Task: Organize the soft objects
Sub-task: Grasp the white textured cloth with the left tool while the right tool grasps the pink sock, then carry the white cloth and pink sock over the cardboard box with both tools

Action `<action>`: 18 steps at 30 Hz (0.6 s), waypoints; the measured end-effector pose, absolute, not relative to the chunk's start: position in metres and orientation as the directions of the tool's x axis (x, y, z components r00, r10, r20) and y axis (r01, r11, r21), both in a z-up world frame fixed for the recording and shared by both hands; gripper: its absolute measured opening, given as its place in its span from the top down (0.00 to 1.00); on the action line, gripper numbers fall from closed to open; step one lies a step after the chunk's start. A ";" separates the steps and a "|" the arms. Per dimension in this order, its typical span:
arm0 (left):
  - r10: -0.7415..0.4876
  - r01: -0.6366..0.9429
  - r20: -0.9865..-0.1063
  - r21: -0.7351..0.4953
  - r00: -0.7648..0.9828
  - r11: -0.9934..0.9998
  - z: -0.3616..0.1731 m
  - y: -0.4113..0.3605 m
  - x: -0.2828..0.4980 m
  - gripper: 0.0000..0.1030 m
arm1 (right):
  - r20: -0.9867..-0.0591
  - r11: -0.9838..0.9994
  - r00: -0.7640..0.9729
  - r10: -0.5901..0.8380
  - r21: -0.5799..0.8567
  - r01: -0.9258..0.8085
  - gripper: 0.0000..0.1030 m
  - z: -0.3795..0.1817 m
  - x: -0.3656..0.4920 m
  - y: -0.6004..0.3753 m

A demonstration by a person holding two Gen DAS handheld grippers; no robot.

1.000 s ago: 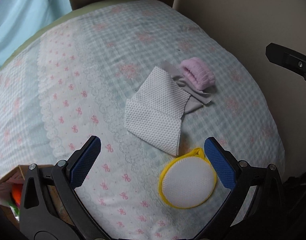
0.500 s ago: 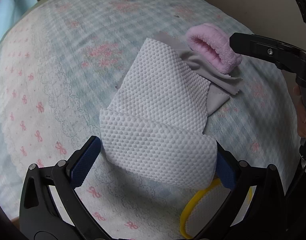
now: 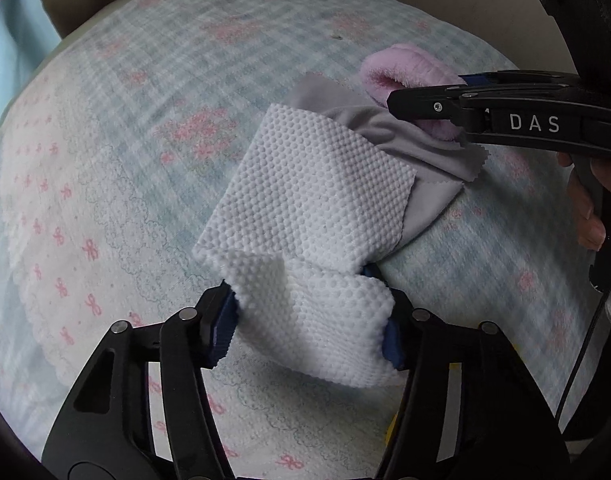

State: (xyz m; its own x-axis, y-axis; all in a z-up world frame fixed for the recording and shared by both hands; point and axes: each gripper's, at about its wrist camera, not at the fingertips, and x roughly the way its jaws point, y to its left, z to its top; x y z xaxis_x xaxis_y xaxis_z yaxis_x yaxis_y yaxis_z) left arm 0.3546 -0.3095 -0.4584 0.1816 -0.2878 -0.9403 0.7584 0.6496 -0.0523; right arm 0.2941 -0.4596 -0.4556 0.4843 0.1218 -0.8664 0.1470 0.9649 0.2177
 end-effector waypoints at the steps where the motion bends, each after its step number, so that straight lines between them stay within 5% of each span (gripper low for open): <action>1: -0.291 0.752 -0.939 -0.058 0.182 0.656 -0.457 -0.308 0.356 0.62 | -0.866 0.967 0.486 0.114 0.209 0.145 0.58 -0.455 0.294 -0.458; 4: -0.313 0.729 -0.933 -0.090 0.176 0.678 -0.449 -0.298 0.360 0.80 | -0.863 0.967 0.493 0.111 0.208 0.147 0.60 -0.452 0.292 -0.458; 18: -0.341 0.688 -0.923 -0.131 0.178 0.713 -0.420 -0.276 0.360 0.83 | -0.852 0.961 0.516 0.090 0.210 0.178 0.60 -0.428 0.283 -0.461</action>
State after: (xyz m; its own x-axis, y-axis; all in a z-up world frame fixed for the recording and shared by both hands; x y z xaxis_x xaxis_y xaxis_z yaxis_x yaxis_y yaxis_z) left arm 0.3599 -0.2764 -0.4203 0.1785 -0.3413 -0.9228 0.6885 0.7134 -0.1307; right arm 0.2834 -0.4610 -0.4280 0.5155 0.0905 -0.8521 0.1778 0.9615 0.2097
